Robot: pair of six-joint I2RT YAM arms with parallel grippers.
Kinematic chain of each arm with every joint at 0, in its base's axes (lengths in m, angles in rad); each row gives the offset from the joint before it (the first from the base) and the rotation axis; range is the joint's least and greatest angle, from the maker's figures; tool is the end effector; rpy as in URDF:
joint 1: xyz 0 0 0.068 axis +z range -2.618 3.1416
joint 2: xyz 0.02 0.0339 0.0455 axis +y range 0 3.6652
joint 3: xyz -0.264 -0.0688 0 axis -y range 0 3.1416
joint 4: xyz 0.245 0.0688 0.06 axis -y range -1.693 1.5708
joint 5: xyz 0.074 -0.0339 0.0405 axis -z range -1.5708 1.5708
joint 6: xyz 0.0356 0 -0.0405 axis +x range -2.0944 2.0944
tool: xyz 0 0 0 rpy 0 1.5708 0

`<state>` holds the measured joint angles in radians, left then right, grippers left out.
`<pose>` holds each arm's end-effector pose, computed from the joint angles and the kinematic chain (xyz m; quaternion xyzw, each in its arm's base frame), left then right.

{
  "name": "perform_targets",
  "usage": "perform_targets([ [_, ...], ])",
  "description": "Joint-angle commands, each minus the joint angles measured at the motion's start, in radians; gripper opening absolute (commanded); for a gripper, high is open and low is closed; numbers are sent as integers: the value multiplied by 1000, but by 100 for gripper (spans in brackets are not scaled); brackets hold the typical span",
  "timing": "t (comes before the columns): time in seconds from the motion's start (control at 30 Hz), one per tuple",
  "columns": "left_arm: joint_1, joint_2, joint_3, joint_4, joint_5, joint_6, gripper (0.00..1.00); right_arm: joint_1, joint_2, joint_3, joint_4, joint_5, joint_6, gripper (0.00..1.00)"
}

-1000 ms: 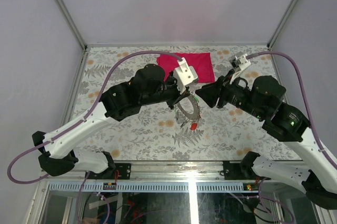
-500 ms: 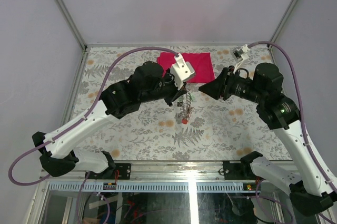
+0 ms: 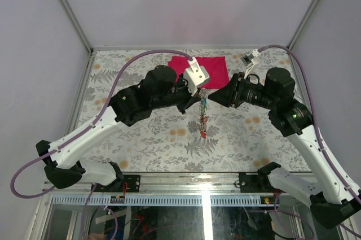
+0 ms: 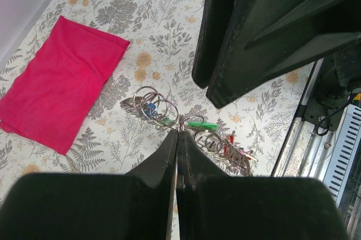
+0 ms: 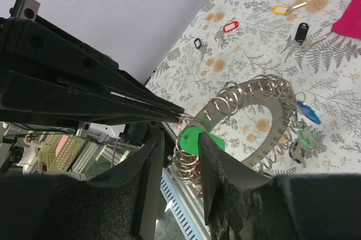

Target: Put the keys on the keyring

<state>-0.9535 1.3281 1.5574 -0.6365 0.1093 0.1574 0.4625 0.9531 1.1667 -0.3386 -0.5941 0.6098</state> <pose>0.1600 -0.2322 0.4406 0.4654 0.6930 -0.2548 0.4881 0.1670 0.1055 0.4264 -0.1404 0.7294 0.5118 0.4317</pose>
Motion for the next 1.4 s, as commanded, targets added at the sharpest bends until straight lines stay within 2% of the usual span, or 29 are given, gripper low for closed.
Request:
perform_targets([
  [0.0, 4, -3, 26, 66, 15, -12, 0, 45, 13, 4, 68, 10, 20, 36],
  [0.53, 5, -2, 26, 64, 25, -12, 0, 92, 45, -21, 82, 53, 10, 31],
  [0.6, 6, -2, 26, 64, 25, -12, 0, 94, 47, -23, 90, 52, 11, 28],
  [0.77, 6, -4, 26, 63, 24, -13, 0, 97, 42, -25, 91, 68, 5, 12],
  [0.9, 7, -5, 24, 63, 26, -13, 0, 97, 35, -18, 72, 97, -10, 5],
  [1.37, 6, -9, 30, 55, 37, -9, 0, 97, 23, -10, 1, 182, -50, 0],
])
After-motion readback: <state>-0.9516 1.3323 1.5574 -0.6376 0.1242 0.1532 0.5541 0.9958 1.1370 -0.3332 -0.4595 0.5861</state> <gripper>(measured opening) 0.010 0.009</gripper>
